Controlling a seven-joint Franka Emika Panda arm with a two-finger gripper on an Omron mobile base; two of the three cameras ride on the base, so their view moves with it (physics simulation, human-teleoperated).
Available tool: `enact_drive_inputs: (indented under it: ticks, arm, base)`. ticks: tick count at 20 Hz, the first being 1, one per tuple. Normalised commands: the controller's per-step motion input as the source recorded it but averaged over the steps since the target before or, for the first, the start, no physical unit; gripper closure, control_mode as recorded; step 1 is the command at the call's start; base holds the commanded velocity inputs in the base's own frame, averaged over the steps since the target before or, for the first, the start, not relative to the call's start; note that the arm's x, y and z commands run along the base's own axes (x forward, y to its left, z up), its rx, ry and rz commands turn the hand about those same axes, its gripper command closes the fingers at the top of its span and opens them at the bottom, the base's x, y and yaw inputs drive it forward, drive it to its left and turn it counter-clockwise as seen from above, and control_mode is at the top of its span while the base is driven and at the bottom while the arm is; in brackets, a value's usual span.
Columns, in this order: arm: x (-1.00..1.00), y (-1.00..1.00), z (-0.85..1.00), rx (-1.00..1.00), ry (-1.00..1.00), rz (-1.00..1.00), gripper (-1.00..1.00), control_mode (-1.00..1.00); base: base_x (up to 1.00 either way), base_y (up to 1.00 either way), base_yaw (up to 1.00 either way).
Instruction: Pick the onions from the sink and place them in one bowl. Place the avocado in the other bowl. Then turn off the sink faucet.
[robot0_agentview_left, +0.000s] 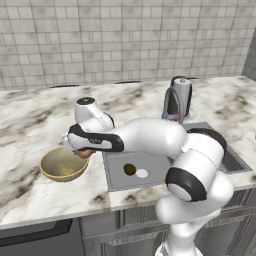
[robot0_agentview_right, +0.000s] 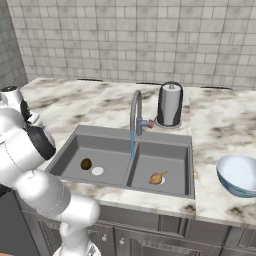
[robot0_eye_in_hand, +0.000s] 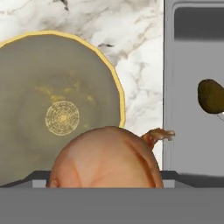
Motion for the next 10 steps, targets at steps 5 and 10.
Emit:
enact_drive_inputs:
  ticks: [5,10]
  arm:
    - [0.43,0.42,-0.12,0.00,0.00,0.00,1.00,-1.00]
    - [0.34,0.29,-0.04,0.00,-0.02,-0.06,1.00,-1.00]
  base:
    - [0.00,0.00,0.00]
    - [0.00,0.00,0.00]
